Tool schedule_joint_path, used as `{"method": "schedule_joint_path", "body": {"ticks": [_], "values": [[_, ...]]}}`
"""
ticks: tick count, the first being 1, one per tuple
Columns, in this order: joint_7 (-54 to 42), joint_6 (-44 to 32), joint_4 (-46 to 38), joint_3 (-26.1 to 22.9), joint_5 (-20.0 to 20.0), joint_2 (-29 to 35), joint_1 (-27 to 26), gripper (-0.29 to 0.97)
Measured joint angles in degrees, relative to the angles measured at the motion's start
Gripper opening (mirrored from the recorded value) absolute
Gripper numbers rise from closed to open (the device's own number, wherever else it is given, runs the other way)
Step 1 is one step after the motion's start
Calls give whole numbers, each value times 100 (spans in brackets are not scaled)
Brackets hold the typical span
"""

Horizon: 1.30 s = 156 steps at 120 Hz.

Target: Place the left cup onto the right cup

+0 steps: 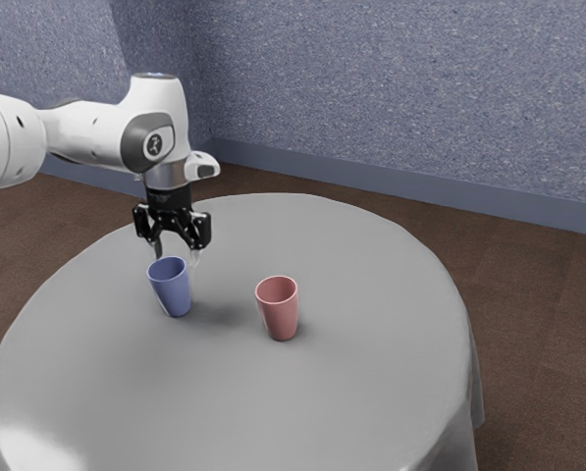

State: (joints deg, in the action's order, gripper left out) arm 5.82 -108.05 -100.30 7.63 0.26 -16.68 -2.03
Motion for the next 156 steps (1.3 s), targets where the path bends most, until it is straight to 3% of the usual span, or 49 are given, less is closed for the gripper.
{"method": "schedule_joint_path", "body": {"ticks": [116,156], "values": [[-276,-13,948,-41,-49,-1160,199,51],[-364,-27,966,-12,-269,-1355,331,50]]}}
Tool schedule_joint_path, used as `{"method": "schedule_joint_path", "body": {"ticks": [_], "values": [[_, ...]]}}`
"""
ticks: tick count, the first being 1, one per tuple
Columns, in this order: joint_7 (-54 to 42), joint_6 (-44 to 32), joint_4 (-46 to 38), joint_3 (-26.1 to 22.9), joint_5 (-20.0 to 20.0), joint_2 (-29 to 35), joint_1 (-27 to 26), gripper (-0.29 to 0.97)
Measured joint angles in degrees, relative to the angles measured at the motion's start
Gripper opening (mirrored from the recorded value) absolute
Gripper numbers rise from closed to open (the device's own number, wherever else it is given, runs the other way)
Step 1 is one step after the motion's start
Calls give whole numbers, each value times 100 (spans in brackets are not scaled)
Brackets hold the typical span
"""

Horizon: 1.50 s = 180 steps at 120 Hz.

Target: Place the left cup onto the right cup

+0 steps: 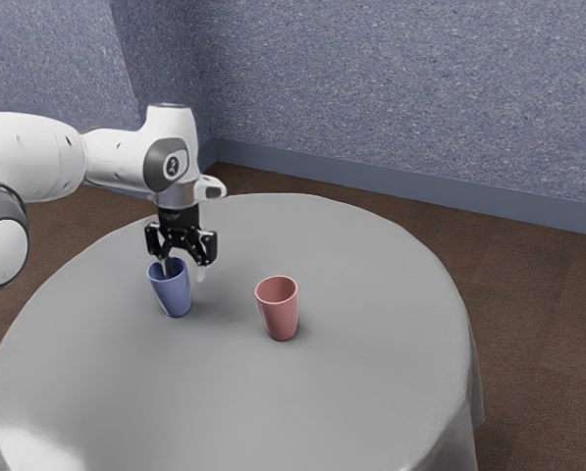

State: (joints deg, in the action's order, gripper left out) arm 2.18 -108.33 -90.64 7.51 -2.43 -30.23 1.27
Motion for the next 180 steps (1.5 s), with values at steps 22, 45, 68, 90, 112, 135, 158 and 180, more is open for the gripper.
{"method": "schedule_joint_path", "body": {"ticks": [22,45,68,90,112,135,158,180], "values": [[-55,-8,32,16,-86,-91,13,49],[-97,-9,109,15,-99,-153,13,47],[-129,-6,165,-3,-102,-200,23,42],[-150,-9,167,2,-113,-208,28,34],[-164,-11,167,11,-133,-209,31,23],[-172,-12,167,22,-149,-223,31,10],[-175,-19,167,30,-181,-250,31,0],[-172,-37,167,31,-193,-253,31,-6]]}}
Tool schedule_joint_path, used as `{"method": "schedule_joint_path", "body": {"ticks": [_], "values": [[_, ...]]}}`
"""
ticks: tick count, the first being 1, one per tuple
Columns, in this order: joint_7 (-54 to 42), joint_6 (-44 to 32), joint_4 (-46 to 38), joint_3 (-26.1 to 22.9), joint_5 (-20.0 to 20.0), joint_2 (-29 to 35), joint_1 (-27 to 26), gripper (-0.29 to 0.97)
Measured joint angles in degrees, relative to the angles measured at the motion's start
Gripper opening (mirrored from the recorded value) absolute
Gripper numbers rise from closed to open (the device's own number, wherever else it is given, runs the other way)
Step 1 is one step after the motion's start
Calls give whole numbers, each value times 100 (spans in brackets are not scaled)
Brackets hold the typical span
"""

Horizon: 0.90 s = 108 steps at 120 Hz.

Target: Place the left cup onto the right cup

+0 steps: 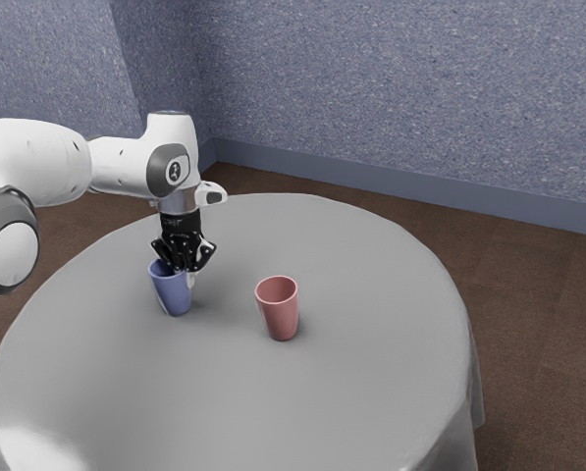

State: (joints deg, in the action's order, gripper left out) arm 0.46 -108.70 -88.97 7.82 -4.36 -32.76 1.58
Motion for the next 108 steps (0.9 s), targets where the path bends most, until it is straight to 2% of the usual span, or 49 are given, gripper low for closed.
{"method": "schedule_joint_path", "body": {"ticks": [44,72,108], "values": [[35,-10,0,4,27,48,-16,-10],[66,49,-27,7,86,348,-162,-10],[135,332,-104,479,144,958,-1096,-11]]}}
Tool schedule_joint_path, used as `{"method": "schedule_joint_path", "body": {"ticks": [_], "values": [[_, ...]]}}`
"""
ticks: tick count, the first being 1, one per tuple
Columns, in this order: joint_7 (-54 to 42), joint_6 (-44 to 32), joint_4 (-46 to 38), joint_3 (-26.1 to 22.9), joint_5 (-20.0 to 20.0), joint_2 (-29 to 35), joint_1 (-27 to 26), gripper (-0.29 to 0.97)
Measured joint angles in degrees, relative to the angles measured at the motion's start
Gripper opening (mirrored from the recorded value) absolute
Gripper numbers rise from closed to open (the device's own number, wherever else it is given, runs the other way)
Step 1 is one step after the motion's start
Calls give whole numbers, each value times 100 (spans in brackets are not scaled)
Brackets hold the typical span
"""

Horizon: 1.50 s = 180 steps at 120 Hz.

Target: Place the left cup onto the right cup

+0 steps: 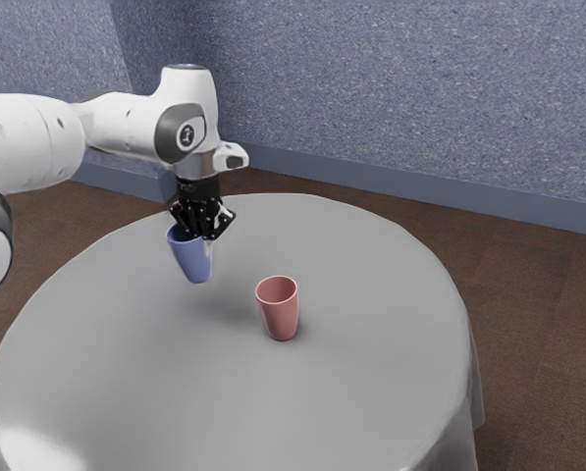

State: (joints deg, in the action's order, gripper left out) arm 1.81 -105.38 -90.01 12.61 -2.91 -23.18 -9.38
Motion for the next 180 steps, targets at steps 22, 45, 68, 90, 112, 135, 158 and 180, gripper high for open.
{"method": "schedule_joint_path", "body": {"ticks": [22,45,68,90,112,135,158,180], "values": [[41,219,-10,348,14,279,-664,-11],[79,386,0,844,15,402,-1449,-11],[124,515,68,1063,97,419,-1972,-11],[167,594,120,1275,131,392,-2353,-11],[239,712,342,1302,226,347,-2578,-11],[329,810,448,1274,306,323,-2677,-11],[404,849,718,1203,338,87,-2631,-11],[455,866,892,1184,326,-104,-2619,-11]]}}
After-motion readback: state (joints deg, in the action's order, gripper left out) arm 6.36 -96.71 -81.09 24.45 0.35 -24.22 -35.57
